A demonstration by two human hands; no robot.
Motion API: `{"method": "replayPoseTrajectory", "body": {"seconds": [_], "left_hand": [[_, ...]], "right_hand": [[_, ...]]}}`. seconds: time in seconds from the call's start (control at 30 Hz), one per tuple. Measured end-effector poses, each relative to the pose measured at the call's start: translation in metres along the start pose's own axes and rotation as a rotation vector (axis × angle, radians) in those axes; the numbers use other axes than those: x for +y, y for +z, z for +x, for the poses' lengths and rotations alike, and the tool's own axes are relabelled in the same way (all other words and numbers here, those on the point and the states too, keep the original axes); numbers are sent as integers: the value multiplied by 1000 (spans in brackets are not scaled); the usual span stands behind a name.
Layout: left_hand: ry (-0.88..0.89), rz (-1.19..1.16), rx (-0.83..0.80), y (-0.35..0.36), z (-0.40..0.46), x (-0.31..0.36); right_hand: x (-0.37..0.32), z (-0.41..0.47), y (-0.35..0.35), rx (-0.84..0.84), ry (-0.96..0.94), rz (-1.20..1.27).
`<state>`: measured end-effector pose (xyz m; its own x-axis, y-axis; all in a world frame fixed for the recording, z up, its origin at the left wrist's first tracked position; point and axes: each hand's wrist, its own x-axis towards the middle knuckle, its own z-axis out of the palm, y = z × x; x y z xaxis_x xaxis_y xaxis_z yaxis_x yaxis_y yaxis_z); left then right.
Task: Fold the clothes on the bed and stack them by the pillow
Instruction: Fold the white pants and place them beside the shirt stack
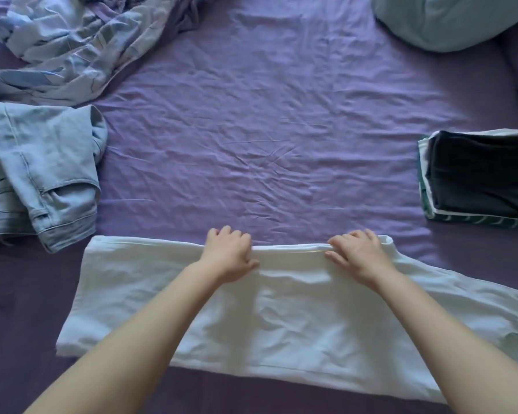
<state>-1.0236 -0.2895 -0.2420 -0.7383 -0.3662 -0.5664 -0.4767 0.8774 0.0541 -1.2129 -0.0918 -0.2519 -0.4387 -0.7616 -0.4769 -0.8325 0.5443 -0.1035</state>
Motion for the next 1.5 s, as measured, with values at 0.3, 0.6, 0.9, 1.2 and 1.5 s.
{"method": "replayPoseTrajectory", "body": {"seconds": [0.3,0.6,0.9,1.2,1.5], "left_hand": [[144,72,110,-4,64,107],[79,-102,580,89,-17,156],[80,-53,374,128,-36,133],[-432,-85,34,125,-141,46],[-625,-371,15,128,-169,-7]], "right_hand": [[70,15,0,327,-139,-312],[5,-75,73,472,-11,5],[-11,-99,130,216,-31,31],[-19,-165,127,72,100,97],[-218,-126,102,-78,-310,22]]}}
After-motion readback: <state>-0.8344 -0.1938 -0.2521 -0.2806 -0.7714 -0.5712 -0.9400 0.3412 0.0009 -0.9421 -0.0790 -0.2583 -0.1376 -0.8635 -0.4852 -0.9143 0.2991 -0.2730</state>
